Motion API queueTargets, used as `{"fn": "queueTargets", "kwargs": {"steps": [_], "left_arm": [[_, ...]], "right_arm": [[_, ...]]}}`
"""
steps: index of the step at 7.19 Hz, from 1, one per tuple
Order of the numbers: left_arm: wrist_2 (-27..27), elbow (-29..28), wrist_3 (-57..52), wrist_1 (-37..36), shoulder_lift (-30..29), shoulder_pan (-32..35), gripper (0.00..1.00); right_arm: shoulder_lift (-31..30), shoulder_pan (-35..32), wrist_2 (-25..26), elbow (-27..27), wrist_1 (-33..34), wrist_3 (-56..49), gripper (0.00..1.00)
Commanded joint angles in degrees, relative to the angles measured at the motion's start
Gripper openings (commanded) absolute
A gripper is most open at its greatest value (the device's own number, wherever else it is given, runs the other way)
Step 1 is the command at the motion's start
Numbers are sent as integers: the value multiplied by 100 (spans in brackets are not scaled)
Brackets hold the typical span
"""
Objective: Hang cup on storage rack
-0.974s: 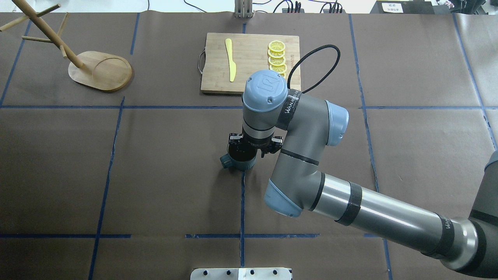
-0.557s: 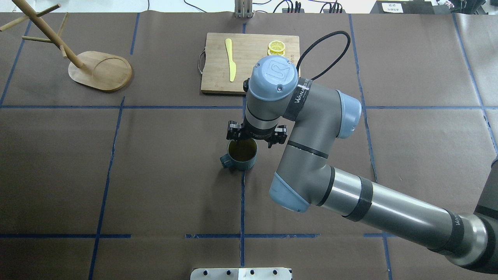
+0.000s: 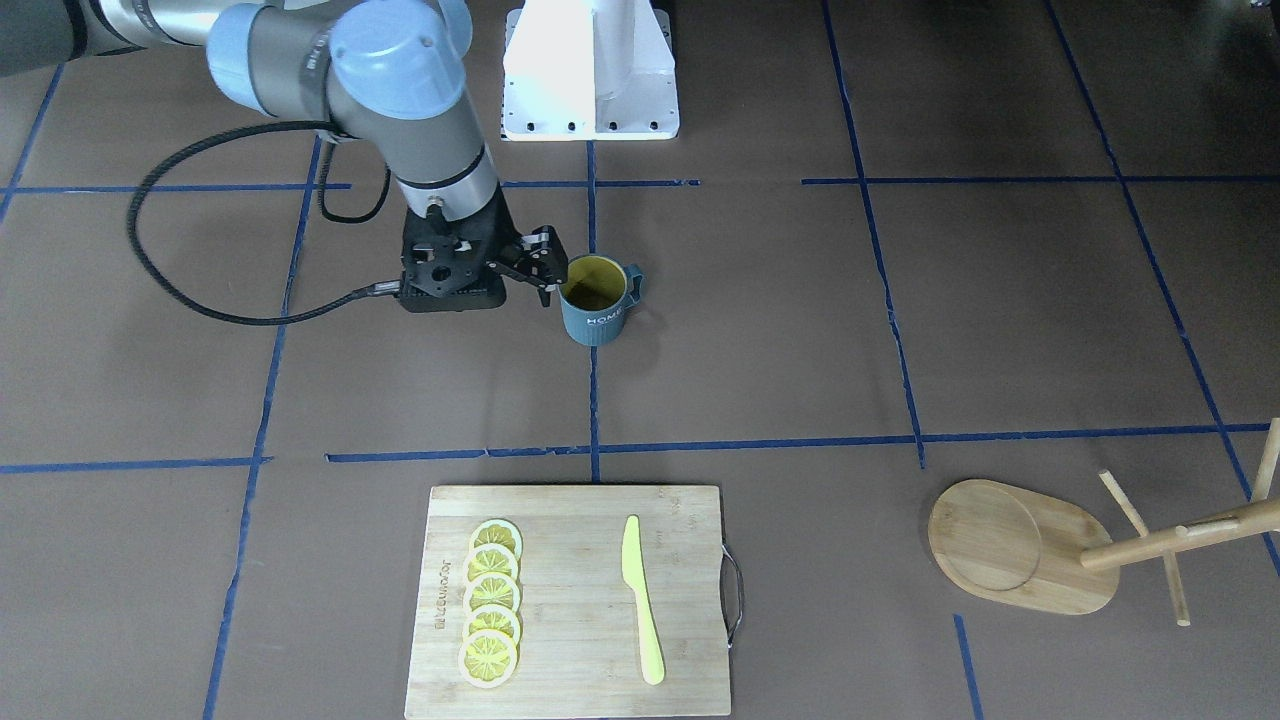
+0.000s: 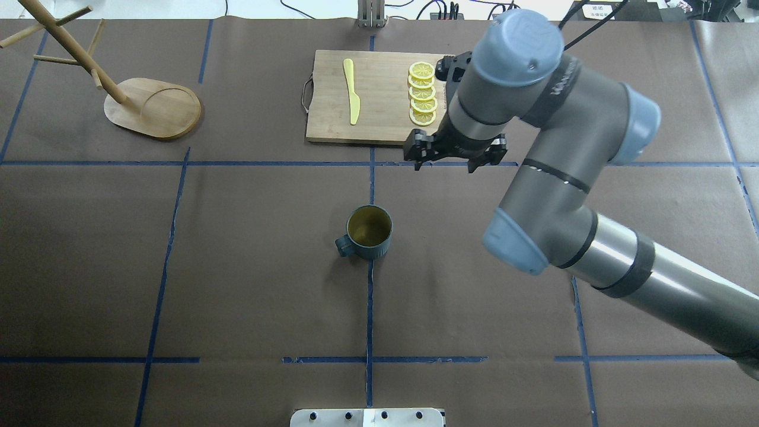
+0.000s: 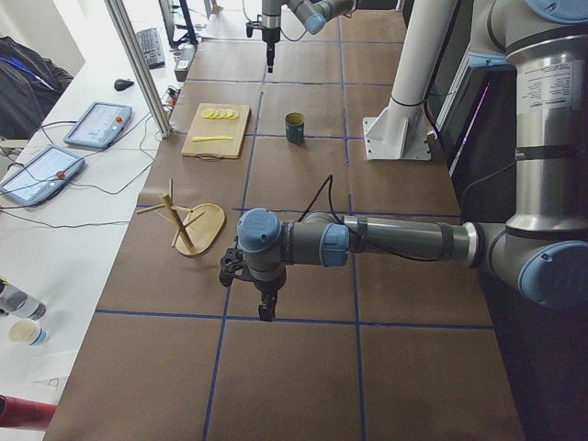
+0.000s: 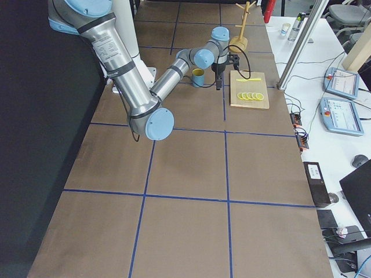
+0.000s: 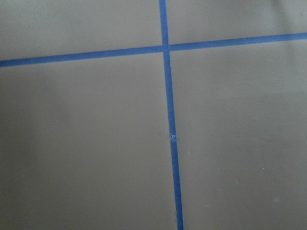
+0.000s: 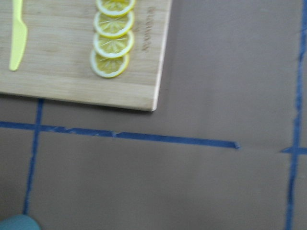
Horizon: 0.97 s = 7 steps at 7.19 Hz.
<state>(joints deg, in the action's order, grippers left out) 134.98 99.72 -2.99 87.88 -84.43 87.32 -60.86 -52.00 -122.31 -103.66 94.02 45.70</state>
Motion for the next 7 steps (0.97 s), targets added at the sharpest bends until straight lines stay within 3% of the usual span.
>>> {"fn": "queueTargets", "kwargs": {"steps": [1,3,7], "left_arm": [[20,82,0,131,-144,-48,100],[20,38,35,1051,-127,-57,100],[81,3,9,1126,-118,-57,100]], "right_arm": [[-1072,-1141,-538,-67,-15,-2188,100],[-2126,-2047,-952,-58,-41,-3799,100],[-3825,-3392,-1005,74,-59,-5623,100]]}}
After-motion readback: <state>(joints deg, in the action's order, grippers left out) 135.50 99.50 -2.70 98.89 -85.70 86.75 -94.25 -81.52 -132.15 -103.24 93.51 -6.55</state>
